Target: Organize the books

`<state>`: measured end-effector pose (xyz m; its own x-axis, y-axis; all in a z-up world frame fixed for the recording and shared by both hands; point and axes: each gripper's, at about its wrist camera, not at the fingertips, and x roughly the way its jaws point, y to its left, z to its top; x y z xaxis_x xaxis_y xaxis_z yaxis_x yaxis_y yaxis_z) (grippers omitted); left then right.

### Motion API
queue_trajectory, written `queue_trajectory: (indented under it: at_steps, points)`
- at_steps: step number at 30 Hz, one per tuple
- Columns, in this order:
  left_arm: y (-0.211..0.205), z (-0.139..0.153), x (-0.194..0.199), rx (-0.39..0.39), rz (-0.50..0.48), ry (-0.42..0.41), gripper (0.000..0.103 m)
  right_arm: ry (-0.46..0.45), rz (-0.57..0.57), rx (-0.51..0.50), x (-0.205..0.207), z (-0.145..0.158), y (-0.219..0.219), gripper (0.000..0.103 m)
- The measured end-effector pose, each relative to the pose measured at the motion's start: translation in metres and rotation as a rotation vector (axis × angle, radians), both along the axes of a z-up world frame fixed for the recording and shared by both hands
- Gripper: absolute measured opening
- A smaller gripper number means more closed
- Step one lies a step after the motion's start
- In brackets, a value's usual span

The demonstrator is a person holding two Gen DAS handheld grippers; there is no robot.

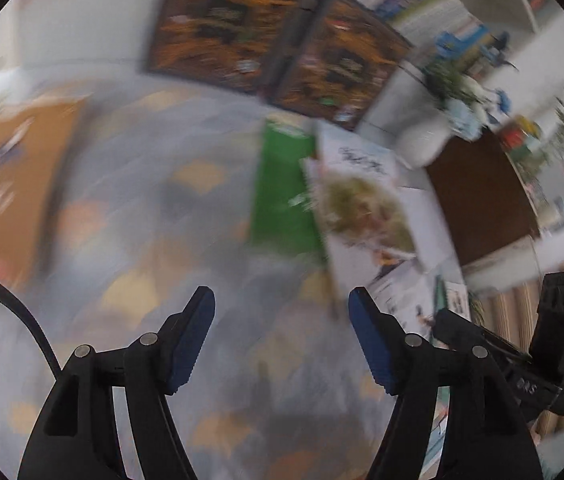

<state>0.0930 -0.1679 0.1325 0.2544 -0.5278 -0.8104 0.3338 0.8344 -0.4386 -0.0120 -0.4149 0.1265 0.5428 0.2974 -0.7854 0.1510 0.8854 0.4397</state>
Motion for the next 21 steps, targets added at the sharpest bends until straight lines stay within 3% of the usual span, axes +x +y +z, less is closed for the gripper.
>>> queue_trajectory:
  at_steps: [5, 7, 8, 10, 12, 16, 21]
  points:
    - [-0.060, -0.025, 0.035, -0.010, -0.099, 0.065, 0.065, -0.014, -0.149, -0.031, 0.007, -0.001, -0.050, 0.070]
    - [-0.081, -0.037, 0.048, -0.024, -0.126, 0.087, 0.063, -0.006, -0.203, -0.015, 0.019, -0.012, -0.069, 0.060]
    - [-0.090, -0.041, 0.052, -0.012, -0.132, 0.089, 0.060, 0.008, -0.225, -0.002, 0.027, -0.020, -0.079, 0.055]
    - [-0.106, -0.052, 0.063, -0.004, -0.138, 0.114, 0.044, 0.029, -0.249, 0.013, 0.041, -0.036, -0.095, 0.045]
    - [-0.114, -0.066, 0.073, -0.046, -0.136, 0.154, 0.037, 0.056, -0.265, 0.003, 0.059, -0.052, -0.109, 0.039]
    - [-0.127, -0.085, 0.087, -0.043, -0.128, 0.174, 0.036, 0.082, -0.287, -0.058, 0.087, -0.070, -0.123, 0.036]
    - [-0.135, -0.093, 0.098, -0.083, -0.118, 0.180, 0.037, 0.103, -0.220, -0.060, 0.114, -0.087, -0.122, 0.037]
